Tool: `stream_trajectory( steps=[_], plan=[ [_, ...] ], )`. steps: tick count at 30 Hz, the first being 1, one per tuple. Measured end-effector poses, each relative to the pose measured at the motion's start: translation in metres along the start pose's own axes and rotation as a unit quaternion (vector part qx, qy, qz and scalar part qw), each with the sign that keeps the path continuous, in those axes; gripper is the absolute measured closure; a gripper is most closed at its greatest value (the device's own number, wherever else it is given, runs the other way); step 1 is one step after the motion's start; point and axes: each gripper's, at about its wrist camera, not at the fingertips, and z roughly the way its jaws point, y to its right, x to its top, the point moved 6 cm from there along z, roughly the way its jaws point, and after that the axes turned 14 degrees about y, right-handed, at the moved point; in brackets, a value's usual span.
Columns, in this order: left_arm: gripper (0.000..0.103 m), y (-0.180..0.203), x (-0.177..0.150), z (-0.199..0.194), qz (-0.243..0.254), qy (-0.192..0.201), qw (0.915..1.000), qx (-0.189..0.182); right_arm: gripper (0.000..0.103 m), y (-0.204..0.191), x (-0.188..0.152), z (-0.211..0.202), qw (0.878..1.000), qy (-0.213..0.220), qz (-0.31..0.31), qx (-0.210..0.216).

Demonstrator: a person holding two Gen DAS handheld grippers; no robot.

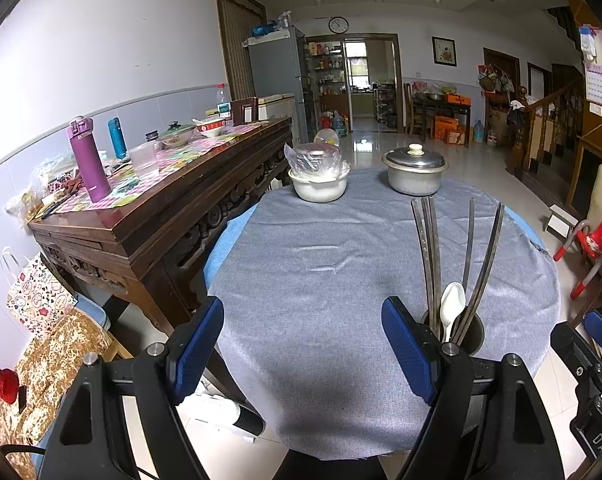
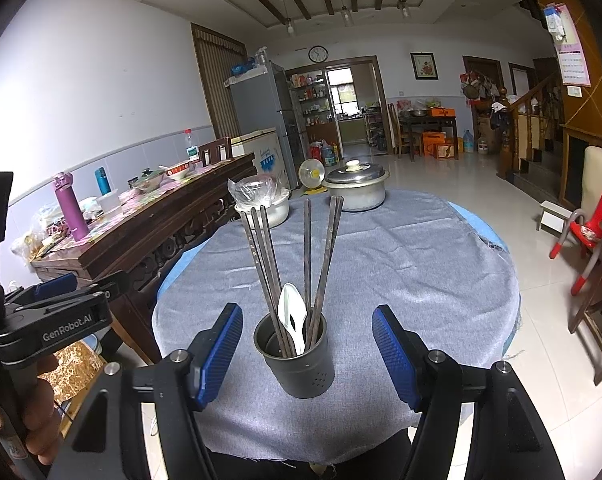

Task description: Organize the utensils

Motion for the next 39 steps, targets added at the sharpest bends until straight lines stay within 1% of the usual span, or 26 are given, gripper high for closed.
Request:
stream_trajectory(
  steps=[11,16,22,26,32,39],
  plan=[
    [0.021,-0.005,-0.001,-0.005,-0.007,0.005,0.9999,0.004,0.032,-0.004,-0.002,0.005,1.0,-0.015,-0.007,-0.01],
    [0.021,-0.007,-0.001,-0.005,-0.009,0.004,0.9999,0.006,0.032,-0.011,-0.002,0.007,1.0,-0.016,-0.012,-0.006],
    [0.021,-0.018,0.001,-0.003,-0.025,0.005,0.9996,0.006,0.032,-0.017,-0.004,0.011,1.0,-0.021,-0.015,-0.001],
    [0.021,-0.021,0.001,-0.003,-0.023,0.008,0.9997,0.009,0.032,-0.022,-0.005,0.015,1.0,-0.023,-0.017,0.002],
    [0.021,-0.018,0.0,-0.005,-0.019,0.008,0.9998,0.007,0.032,-0.023,-0.005,0.015,1.0,-0.022,-0.017,0.003],
    [0.021,-0.014,0.002,-0.003,-0.02,0.008,0.9997,-0.006,0.032,-0.019,-0.007,0.018,1.0,-0.025,-0.013,0.001]
  ],
)
